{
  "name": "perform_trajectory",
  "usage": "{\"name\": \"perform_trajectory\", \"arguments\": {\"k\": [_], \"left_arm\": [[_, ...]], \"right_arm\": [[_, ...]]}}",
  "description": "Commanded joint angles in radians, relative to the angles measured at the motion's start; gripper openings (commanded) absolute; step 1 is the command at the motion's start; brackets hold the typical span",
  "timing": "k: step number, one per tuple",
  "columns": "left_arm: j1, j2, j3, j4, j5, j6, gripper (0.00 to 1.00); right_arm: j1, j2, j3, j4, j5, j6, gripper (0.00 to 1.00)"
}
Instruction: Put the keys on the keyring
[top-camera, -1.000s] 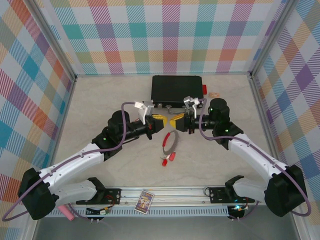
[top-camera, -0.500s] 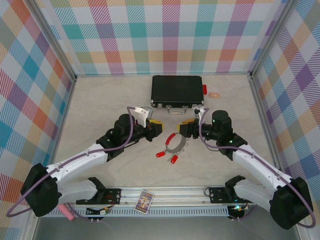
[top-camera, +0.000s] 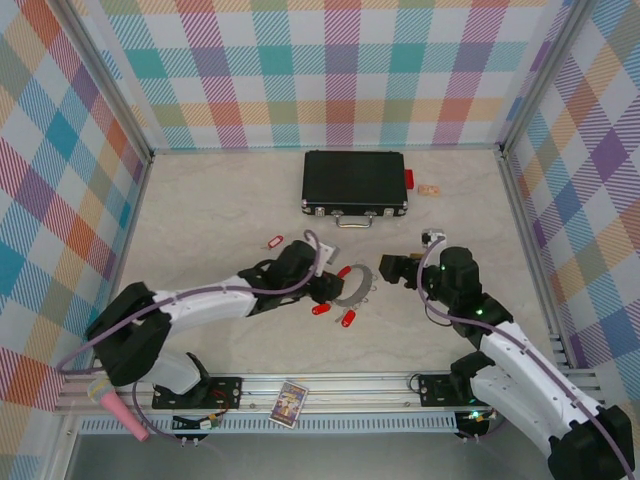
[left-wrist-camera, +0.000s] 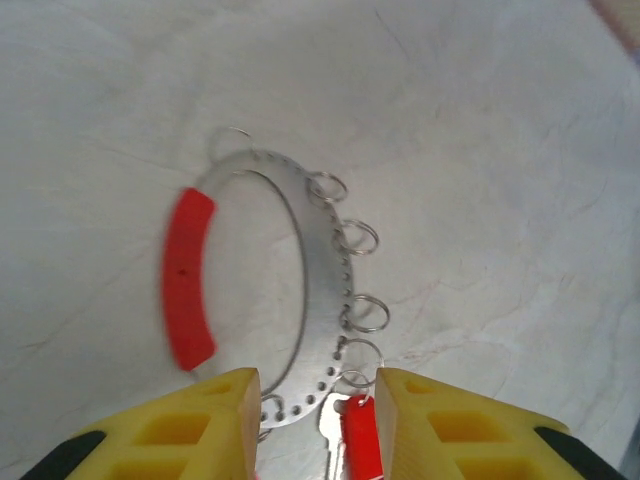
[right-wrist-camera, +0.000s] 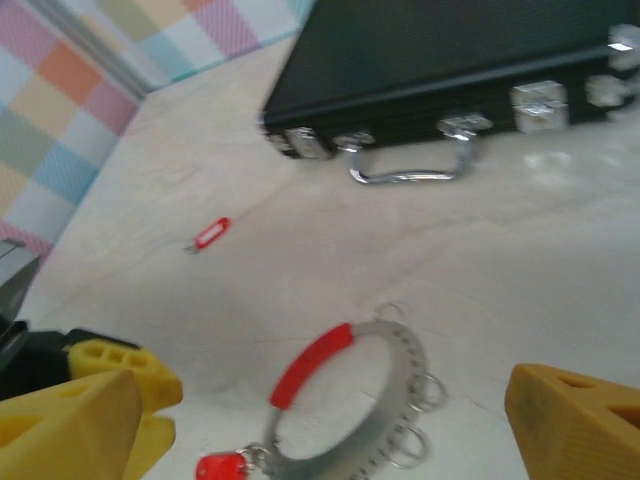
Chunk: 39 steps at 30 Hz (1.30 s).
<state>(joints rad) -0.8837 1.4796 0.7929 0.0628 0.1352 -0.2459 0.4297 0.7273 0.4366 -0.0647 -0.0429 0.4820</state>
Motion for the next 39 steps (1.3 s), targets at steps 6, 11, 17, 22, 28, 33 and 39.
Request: {"name": "perform_trajectory", "arguments": {"k": [6,11,17,22,28,33,39], "left_arm": [[-0.114,0.219,0.259,-0.261,-0.077,0.262,0.40],[-0.153,0.336,0.387,-0.406,-0.115,0.369,0.42],[-0.170,0.414,0.469,-0.475,-0.151,0.439,0.44],[-0.192,0.467,0.524,-0.515,-0.214,0.483,0.44],[-0.199,0.501,0.557,-0.535,-0.252,0.499,0.46],[-0.198,0.512,0.564,-0.511,-0.301,0.499,0.40],[-0.185,0.501,0.576,-0.497,-0.267,0.492,0.33]], "right_arm": [[-0.097,-0.094,-0.038,-0.150,0.144,0.091,0.99],[-0.194,-0.136,-0.090,-0.135,0.077,0.131,0.99],[-0.253,-0.135,-0.108,-0.106,0.003,0.147,0.99],[-0.261,-0.114,-0.113,-0.083,-0.025,0.153,0.99],[-0.264,-0.122,-0.117,-0.080,-0.037,0.156,0.99],[-0.268,-0.136,-0.122,-0.080,-0.044,0.159,0.99],[-0.269,-0.141,-0.126,-0.078,-0.048,0.161,0.99]]}}
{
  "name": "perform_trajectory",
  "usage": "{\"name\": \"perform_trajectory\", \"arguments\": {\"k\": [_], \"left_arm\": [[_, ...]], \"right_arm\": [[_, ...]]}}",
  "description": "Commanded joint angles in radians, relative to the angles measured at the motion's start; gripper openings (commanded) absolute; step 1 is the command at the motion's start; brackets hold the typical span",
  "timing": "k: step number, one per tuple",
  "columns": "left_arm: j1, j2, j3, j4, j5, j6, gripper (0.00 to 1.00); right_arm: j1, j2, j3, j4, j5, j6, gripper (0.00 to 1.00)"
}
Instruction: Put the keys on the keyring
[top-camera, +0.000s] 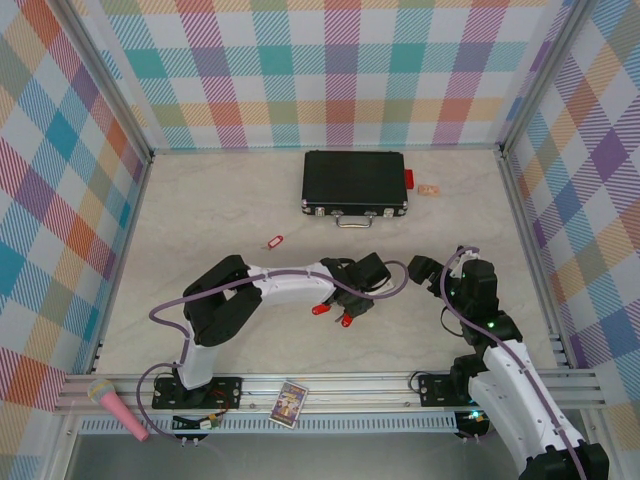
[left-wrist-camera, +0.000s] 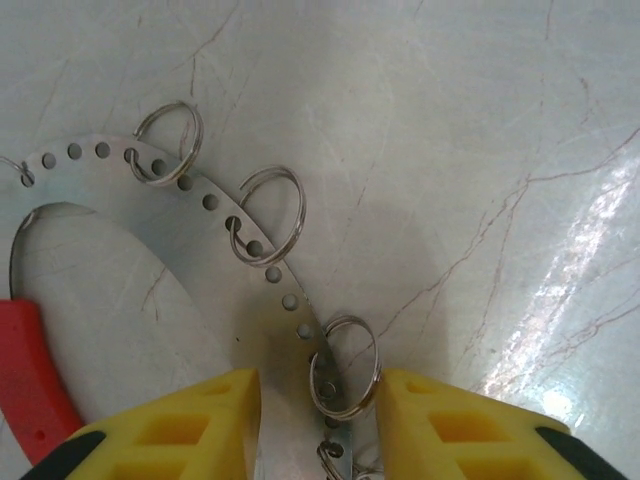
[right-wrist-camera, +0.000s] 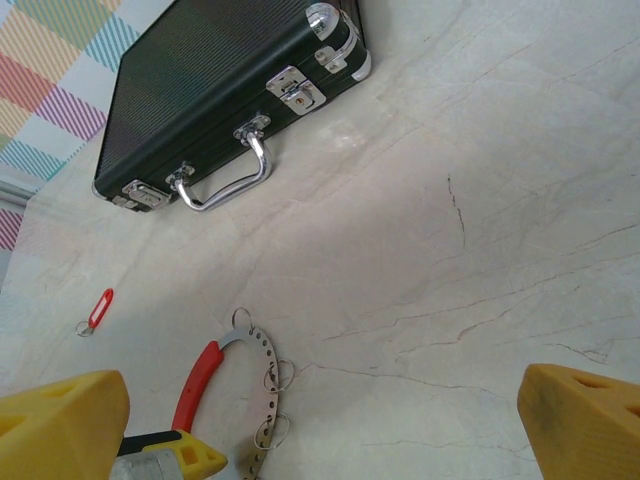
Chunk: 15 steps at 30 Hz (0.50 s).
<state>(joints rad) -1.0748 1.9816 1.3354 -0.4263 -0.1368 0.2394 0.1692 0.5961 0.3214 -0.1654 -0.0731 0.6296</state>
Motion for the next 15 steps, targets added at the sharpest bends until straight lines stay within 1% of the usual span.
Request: {"name": "perform_trajectory", "arguments": {"k": [1,3,5,6,15], "left_arm": [[0.009,0.002,0.040,-0.012,0.012,0.007,0.33],[0.012,0.010,0.048,-0.024,0.029,0.007,0.30],[0.011,0.020,0.058,-0.032,0.047,0.007,0.30],[0.012,0.025,0.061,-0.039,0.059,0.007,0.27],[0.012,0.049,0.075,-0.064,0.076,0.010,0.27]], "right_arm": [[-0.009,-0.010,-0.011,0.024,-0.019,0.013,0.99],[-0.009,-0.010,-0.012,0.026,-0.021,0.011,0.99],[-0.010,-0.009,-0.012,0.026,-0.023,0.011,0.99],[-0.010,-0.010,-0.013,0.026,-0.023,0.012,0.99],[-0.009,-0.005,-0.013,0.032,-0.025,0.010,0.99]]}}
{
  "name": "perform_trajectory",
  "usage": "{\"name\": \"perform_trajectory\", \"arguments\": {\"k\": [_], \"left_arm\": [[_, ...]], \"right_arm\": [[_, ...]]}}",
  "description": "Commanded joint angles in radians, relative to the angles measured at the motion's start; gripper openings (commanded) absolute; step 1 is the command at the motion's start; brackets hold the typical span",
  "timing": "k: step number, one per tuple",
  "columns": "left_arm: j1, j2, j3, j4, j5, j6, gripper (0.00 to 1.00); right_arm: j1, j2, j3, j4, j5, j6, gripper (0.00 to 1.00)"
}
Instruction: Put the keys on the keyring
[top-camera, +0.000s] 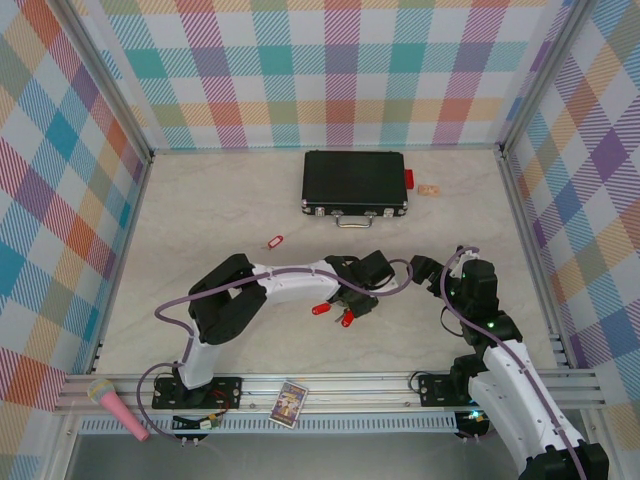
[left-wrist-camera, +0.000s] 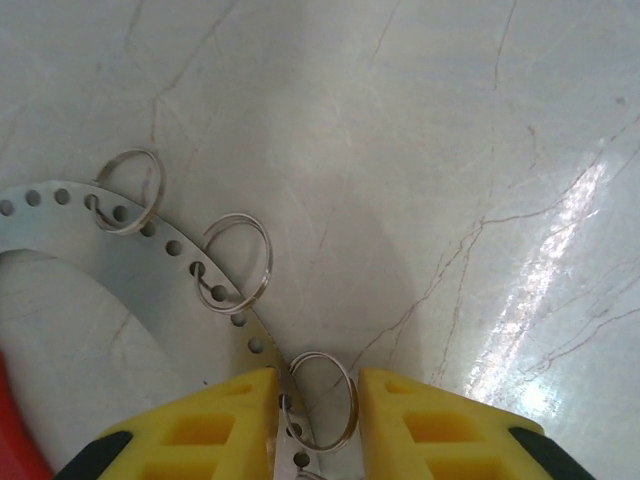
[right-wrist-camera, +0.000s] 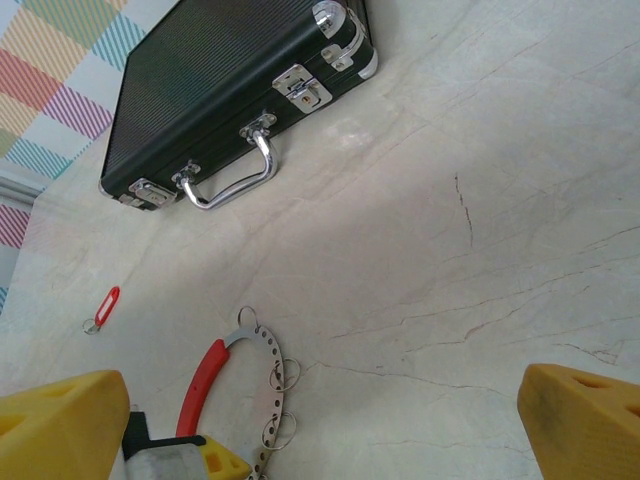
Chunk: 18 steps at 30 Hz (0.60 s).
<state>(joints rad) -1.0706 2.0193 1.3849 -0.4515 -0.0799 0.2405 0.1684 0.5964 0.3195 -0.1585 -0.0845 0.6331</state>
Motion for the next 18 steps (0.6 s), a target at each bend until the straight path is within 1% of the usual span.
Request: {"name": "perform_trajectory", "arguments": {"k": [1,6,7,10,13,15,18], "left_arm": [[0.008,0.013,0.026,-0.040,0.017,0.011,0.27],[0.007,0.019,0.032,-0.040,0.007,0.014,0.27],[0.008,0.019,0.032,-0.037,0.003,0.014,0.23],[0.007,0.019,0.036,-0.036,-0.003,0.014,0.22],[0.009,0.012,0.036,-0.031,-0.015,0.013,0.18],[0.010,0.004,0.034,-0.025,-0.018,0.013,0.10],[0.014,-0.003,0.030,-0.021,-0.024,0.013,0.08]], "right_arm": [[-0.009,-0.006,-0.011,0.026,-0.014,0.008,0.99],[-0.009,-0.006,-0.012,0.026,-0.014,0.008,0.99],[-0.009,-0.006,-0.013,0.027,-0.014,0.008,0.99],[-0.009,-0.006,-0.013,0.027,-0.013,0.010,0.99],[-0.010,-0.006,-0.013,0.027,-0.015,0.010,0.99],[-0.010,-0.008,-0.014,0.029,-0.016,0.010,0.99],[-0.010,-0.009,-0.014,0.029,-0.017,0.010,0.99]]}}
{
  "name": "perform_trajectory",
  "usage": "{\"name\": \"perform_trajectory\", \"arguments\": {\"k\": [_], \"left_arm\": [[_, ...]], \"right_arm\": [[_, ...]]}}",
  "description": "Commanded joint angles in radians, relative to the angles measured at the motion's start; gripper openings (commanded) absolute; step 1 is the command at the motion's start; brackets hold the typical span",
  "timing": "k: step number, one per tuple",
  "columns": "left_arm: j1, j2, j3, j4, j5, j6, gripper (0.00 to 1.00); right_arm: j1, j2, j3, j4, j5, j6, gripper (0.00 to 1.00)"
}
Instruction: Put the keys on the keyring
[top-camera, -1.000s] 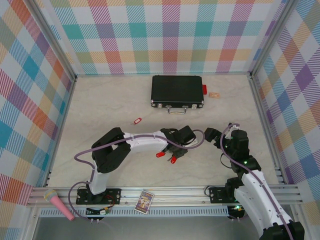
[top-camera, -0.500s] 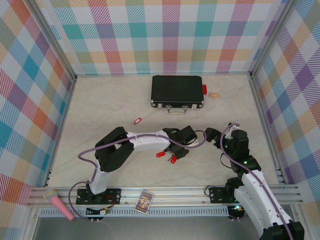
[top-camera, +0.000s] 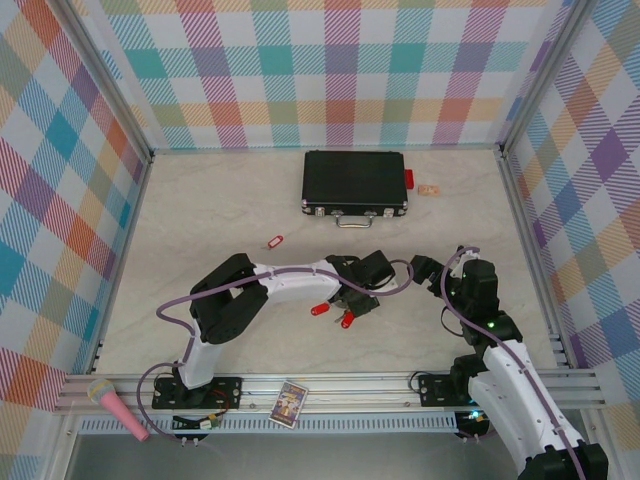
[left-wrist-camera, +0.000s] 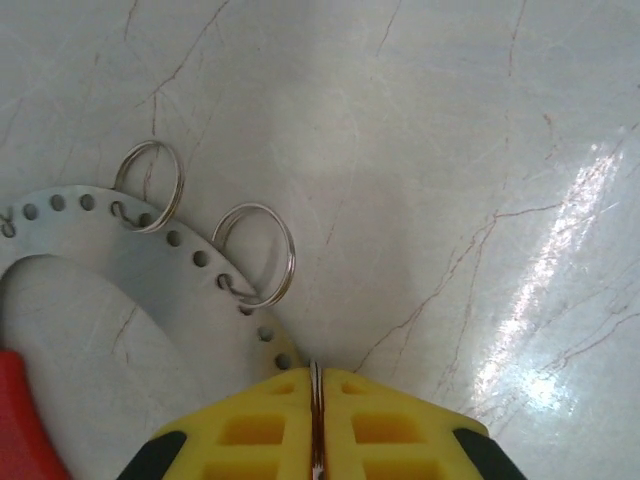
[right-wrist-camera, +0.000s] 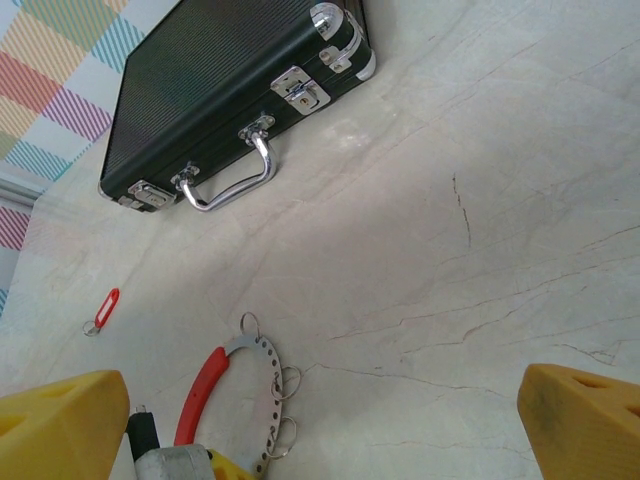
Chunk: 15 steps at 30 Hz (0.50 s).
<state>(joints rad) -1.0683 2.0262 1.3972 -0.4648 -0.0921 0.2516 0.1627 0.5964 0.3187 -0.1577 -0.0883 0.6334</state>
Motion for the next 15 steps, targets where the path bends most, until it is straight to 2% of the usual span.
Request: {"name": "perform_trajectory", "arguments": {"k": [1,7,9,15], "left_arm": [[0.014,-0.009,0.019,-0.010,-0.008,0.001,0.07],[0.016,0.009,0.031,-0.035,0.023,0.001,0.07],[0.016,0.012,0.034,-0.041,0.033,0.000,0.00],[0.016,-0.031,0.019,-0.020,0.032,-0.025,0.00]], "right_arm": [[-0.005,-0.010,-0.013,0.028,-0.014,0.008,0.99],[-0.003,-0.010,-0.013,0.031,-0.014,0.009,0.99],[-0.005,-0.010,-0.015,0.031,-0.014,0.009,0.99],[-0.003,-0.014,-0.017,0.038,-0.020,0.007,0.99]]}}
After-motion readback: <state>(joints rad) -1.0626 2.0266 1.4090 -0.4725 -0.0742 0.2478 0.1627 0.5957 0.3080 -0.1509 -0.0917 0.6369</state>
